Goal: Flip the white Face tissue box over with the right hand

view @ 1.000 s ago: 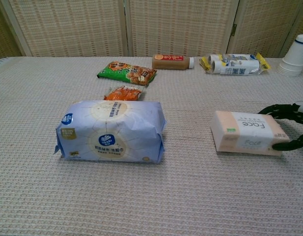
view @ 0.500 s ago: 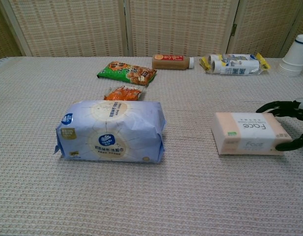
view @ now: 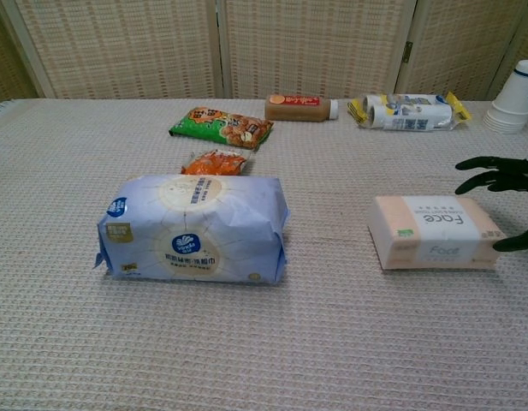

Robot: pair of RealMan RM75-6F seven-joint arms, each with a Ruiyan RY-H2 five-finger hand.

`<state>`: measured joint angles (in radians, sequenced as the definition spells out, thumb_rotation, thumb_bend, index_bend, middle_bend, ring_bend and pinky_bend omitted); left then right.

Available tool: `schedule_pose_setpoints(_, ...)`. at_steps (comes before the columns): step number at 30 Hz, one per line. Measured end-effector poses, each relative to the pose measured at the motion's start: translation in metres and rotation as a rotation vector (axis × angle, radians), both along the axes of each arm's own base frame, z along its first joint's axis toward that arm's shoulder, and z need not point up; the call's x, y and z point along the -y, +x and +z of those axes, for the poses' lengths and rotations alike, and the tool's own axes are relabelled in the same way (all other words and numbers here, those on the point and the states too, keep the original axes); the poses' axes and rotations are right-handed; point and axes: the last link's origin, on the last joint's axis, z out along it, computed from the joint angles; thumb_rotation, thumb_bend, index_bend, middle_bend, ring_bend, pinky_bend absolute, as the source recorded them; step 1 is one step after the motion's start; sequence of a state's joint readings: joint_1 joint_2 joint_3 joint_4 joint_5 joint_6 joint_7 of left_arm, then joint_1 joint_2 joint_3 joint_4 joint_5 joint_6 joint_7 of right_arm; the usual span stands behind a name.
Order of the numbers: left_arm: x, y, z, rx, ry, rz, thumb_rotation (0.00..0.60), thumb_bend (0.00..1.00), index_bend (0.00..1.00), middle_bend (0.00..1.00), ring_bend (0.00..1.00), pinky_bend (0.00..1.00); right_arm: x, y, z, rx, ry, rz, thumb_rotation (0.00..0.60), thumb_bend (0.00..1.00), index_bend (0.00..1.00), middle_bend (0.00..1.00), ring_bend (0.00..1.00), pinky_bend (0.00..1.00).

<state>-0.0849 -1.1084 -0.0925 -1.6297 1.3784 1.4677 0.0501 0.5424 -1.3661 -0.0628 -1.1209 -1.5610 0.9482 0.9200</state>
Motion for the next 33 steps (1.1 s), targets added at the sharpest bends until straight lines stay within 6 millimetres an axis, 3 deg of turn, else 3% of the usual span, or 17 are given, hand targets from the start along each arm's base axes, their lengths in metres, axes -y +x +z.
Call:
schedule_pose_setpoints(2, 0.0, 0.0, 0.0, 0.001, -0.002, 0.001, 0.6, 0.38, 0.24, 0.0, 0.0, 0.15, 0.0, 0.002, 0.01, -0.004, 0.001, 0.003, 0.6, 0.0, 0.0, 0.0, 0.0, 0.0)
schedule_pose_setpoints(11, -0.004, -0.005, -0.005, 0.008, -0.016, 0.006, 0.6, 0.38, 0.22, 0.0, 0.0, 0.15, -0.011, 0.024, 0.079, -0.108, -0.169, 0.132, 0.6, 0.0, 0.0, 0.0, 0.0, 0.0)
schedule_pose_setpoints(19, -0.007, -0.009, -0.01, 0.012, -0.028, 0.01, 0.6, 0.38, 0.22, 0.0, 0.0, 0.15, -0.073, 0.04, 0.117, -0.385, -0.375, 0.237, 0.6, 0.0, 0.0, 0.0, 0.0, 0.0)
schedule_pose_setpoints(25, -0.007, -0.008, -0.009, 0.022, -0.02, -0.003, 0.6, 0.38, 0.22, 0.0, 0.0, 0.15, -0.119, 0.014, 0.131, -0.615, -0.417, 0.17, 0.6, 0.0, 0.0, 0.0, 0.0, 0.0)
schedule_pose_setpoints(33, -0.006, -0.002, -0.015, 0.081, -0.063, -0.041, 0.6, 0.38, 0.22, 0.0, 0.0, 0.15, -0.124, -0.025, 0.14, -0.638, -0.412, 0.106, 0.6, 0.0, 0.0, 0.0, 0.0, 0.0)
